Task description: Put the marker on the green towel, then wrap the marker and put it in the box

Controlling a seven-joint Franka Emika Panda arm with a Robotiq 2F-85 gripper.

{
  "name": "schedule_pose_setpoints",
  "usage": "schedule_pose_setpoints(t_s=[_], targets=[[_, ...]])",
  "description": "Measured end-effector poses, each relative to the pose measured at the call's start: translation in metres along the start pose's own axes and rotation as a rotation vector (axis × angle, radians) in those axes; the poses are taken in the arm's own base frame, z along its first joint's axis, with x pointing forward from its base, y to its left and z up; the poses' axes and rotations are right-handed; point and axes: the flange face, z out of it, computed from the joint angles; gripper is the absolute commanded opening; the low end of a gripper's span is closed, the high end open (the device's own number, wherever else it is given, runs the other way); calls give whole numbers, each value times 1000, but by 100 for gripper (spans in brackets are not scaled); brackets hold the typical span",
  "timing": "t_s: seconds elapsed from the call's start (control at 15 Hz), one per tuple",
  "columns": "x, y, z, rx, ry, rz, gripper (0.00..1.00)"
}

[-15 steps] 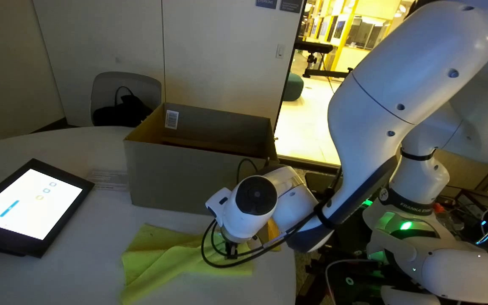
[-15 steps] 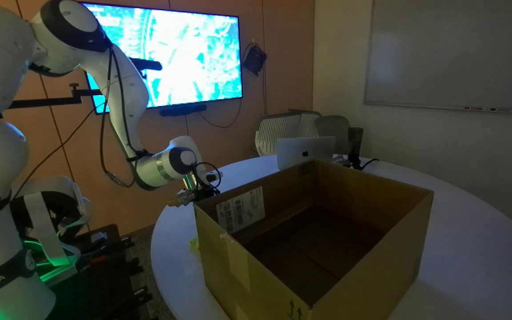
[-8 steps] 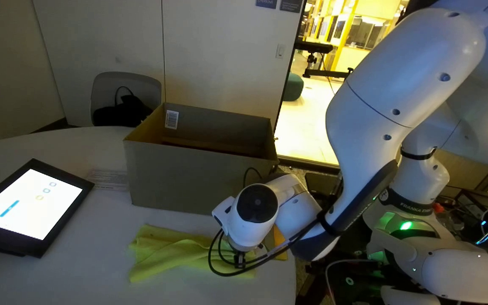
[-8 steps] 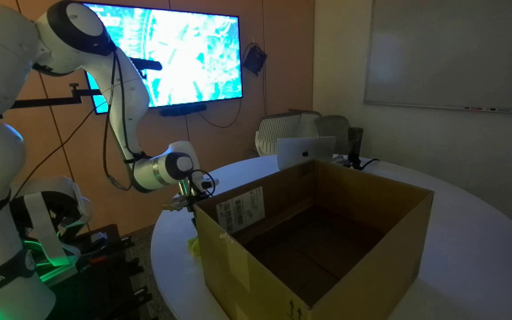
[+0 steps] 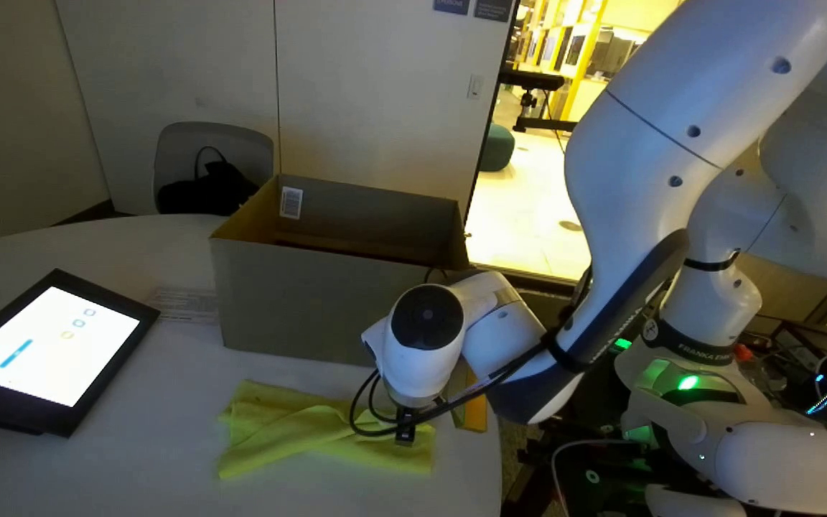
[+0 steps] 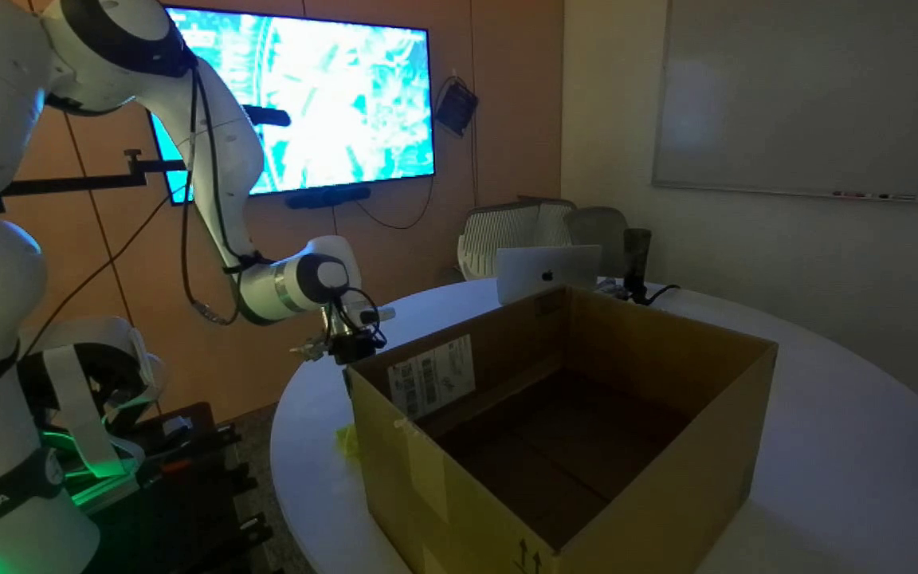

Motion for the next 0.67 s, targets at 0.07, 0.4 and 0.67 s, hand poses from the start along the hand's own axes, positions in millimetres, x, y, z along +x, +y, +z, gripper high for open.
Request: schedule_pose_setpoints(t_s=[0.07, 0.4, 0.67], targets=[[-1, 3, -8, 1, -15, 38, 100], [-10, 17, -34, 37, -98, 245, 100], [-16, 15, -35, 134, -168, 394, 100]])
